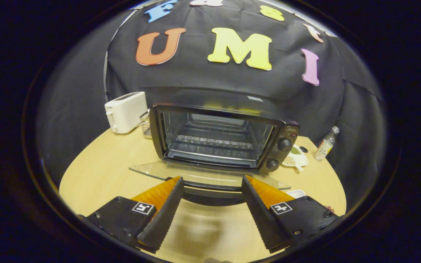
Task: Open the toaster oven, put the food inside, and close the toaster oven door.
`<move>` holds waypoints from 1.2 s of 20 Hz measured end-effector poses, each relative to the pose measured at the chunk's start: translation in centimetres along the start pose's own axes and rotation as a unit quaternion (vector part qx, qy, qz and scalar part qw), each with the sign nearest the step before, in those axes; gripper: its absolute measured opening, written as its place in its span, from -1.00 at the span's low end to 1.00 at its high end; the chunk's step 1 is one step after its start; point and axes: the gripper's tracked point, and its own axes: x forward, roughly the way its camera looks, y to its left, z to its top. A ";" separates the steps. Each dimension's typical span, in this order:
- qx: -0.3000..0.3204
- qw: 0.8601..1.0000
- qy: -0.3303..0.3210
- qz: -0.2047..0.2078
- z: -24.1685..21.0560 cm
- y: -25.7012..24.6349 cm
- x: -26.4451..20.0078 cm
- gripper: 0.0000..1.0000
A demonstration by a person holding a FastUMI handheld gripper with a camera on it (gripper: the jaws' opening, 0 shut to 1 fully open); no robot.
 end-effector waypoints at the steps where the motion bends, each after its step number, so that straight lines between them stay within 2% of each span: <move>1: -0.001 1.000 0.008 0.000 -0.7 0.0 0.0 1.00; 11: 0.012 0.995 0.094 0.019 -7.4 0.8 2.0 1.00; 20: -0.004 0.994 0.100 0.034 -8.9 1.2 2.7 1.00; 24: -0.030 0.993 0.100 0.049 -8.4 1.3 2.4 1.00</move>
